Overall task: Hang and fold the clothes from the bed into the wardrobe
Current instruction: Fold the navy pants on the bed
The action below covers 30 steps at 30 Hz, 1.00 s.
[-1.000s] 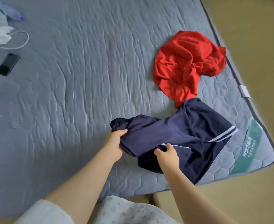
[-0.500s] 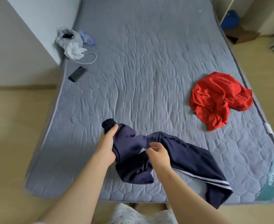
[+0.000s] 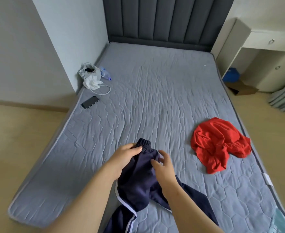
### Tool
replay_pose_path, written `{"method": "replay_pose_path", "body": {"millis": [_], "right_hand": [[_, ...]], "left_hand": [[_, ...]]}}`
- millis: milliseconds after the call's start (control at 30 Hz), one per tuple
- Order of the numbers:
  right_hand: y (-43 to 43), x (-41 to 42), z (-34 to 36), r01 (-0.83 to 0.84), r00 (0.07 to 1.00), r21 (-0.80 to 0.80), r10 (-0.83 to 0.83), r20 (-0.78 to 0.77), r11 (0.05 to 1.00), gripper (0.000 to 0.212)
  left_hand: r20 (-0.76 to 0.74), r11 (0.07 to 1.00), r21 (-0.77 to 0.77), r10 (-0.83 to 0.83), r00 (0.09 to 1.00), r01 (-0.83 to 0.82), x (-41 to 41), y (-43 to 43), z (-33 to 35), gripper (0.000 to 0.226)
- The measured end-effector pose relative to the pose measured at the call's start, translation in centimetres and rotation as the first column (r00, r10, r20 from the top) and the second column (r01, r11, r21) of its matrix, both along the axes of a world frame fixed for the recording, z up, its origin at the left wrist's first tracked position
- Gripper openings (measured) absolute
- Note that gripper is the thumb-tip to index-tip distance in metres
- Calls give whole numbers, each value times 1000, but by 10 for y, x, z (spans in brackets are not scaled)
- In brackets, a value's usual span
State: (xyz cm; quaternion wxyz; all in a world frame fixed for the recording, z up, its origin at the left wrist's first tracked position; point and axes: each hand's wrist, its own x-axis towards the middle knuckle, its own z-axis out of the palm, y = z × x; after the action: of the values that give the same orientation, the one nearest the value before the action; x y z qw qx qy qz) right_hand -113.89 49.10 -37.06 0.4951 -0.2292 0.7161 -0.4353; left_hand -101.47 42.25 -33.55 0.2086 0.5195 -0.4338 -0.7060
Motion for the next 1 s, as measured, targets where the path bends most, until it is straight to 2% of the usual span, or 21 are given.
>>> {"method": "replay_pose_path", "body": {"millis": [67, 133, 200, 267, 367, 533, 600, 667, 733, 800, 900, 1000], "right_hand": [[-8, -11, 12, -77, 982, -49, 67, -178, 996, 64], [-18, -16, 28, -185, 931, -79, 149, -334, 980, 73], [-28, -19, 41, -303, 860, -56, 247, -447, 951, 61], [-36, -21, 53, -381, 806, -9, 327, -493, 924, 37], [-44, -23, 67, -386, 817, 24, 354, -455, 922, 24], [-50, -23, 74, -390, 781, 106, 390, -487, 915, 24], [-49, -24, 72, -427, 711, 168, 445, -545, 889, 18], [-44, -25, 69, -458, 623, 275, 526, -579, 845, 24], [-39, -26, 64, -453, 596, 337, 561, -574, 825, 29], [-36, -22, 63, -431, 626, 315, 532, -570, 845, 27], [-36, -14, 67, -372, 789, 111, 377, -486, 922, 10], [-36, -10, 74, -238, 895, -54, 198, -399, 970, 13]], "left_hand": [[100, 984, -132, -104, 990, 116, -6, -9, 16, 13], [247, 925, -267, -207, 947, 271, -11, -16, 30, 16], [381, 849, -370, -231, 895, 377, -14, -23, 41, 19], [441, 785, -462, -199, 875, 412, -14, -30, 49, 21], [462, 707, -574, -137, 876, 413, -12, -36, 57, 19], [380, 679, -693, 59, 923, 242, 0, -37, 63, 23], [283, 690, -716, 144, 948, 109, 5, -36, 63, 23], [178, 698, -716, 181, 967, 1, 10, -36, 65, 27], [90, 715, -697, 169, 981, -60, 14, -35, 71, 30], [53, 719, -691, 157, 986, -77, 15, -35, 78, 30], [35, 697, -711, 167, 985, -92, 15, -35, 86, 28], [99, 719, -694, 144, 985, -35, 18, -35, 92, 21]]}}
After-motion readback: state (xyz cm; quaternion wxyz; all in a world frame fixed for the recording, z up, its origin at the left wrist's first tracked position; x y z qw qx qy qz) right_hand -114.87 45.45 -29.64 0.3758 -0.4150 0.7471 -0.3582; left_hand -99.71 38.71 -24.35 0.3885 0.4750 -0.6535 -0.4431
